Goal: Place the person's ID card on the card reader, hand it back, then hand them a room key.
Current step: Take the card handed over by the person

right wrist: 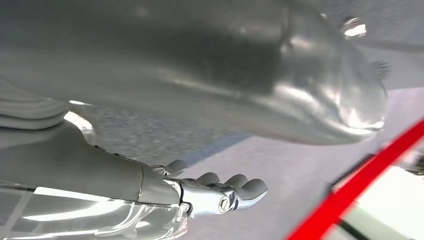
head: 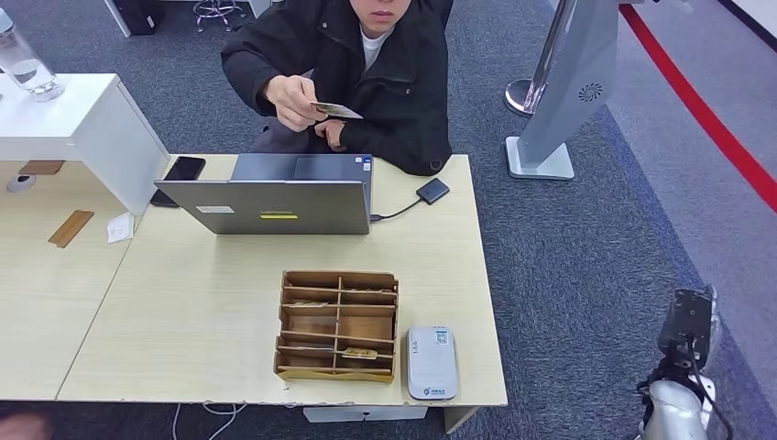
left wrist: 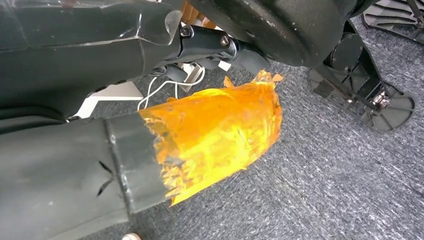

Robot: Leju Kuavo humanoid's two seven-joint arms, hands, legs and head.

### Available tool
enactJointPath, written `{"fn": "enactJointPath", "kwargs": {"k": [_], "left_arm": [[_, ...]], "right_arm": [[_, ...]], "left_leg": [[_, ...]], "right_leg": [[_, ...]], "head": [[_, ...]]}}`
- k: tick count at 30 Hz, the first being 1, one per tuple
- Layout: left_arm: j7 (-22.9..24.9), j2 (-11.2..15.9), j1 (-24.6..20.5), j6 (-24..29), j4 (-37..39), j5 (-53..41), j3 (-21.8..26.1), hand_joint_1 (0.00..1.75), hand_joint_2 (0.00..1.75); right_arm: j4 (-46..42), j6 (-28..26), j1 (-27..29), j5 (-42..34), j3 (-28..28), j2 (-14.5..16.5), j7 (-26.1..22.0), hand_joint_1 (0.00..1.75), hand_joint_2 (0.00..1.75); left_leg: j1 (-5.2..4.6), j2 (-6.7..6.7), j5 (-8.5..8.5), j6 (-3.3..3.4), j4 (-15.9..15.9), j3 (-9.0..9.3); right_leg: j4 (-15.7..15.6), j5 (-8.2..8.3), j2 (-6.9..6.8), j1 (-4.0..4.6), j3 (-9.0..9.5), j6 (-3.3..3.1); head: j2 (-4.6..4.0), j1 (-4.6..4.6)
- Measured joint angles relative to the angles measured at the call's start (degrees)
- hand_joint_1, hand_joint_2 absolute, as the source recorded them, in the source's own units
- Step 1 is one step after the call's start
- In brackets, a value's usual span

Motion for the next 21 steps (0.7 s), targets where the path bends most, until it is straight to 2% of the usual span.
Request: {"fn": "enactJointPath", "kwargs": {"k": [7, 14, 18, 21], "left_arm": [[0.18, -0.02, 0.10, 0.09, 0.00, 0.51, 0.00, 0.00, 0.00], [1.49, -0.14, 0.47, 1.02, 0.00, 0.11, -0.24, 0.00, 0.00], [0.81, -0.21, 0.62, 2.00, 0.00, -0.25, -0.60, 0.00, 0.00], [0.08, -0.15, 0.45, 2.61, 0.00, -0.63, -1.21, 0.00, 0.00]], "right_arm": [[-6.31, -0.75, 0.54, -0.52, 3.39, 0.11, -0.73, 0.00, 0.00], [-18.99, -2.12, 1.59, -0.36, 9.98, 0.64, -0.53, 0.00, 0.00], [-29.39, 2.10, 3.43, 0.37, 17.96, 0.77, -5.33, 0.00, 0.00], [-36.64, 1.59, 3.93, 1.17, 26.40, 0.55, -5.79, 0.00, 0.00]], "left_leg": [[-0.01, 0.00, 0.00, 0.00, 0.00, -0.01], [0.00, 0.00, 0.00, 0.00, 0.00, -0.01], [0.01, 0.06, 0.00, -0.01, 0.00, -0.04], [0.02, 0.07, 0.01, -0.02, 0.00, -0.01]], "right_leg": [[0.01, 0.01, 0.00, 0.00, 0.02, 0.01], [0.02, 0.00, -0.01, 0.00, 0.01, 0.00], [0.08, 0.00, 0.07, 0.01, -0.05, -0.01], [0.09, -0.01, 0.08, 0.01, -0.08, -0.01]], "head": [[0.00, 0.01], [0.00, 0.01], [0.00, 0.00], [0.00, -0.01]]}}
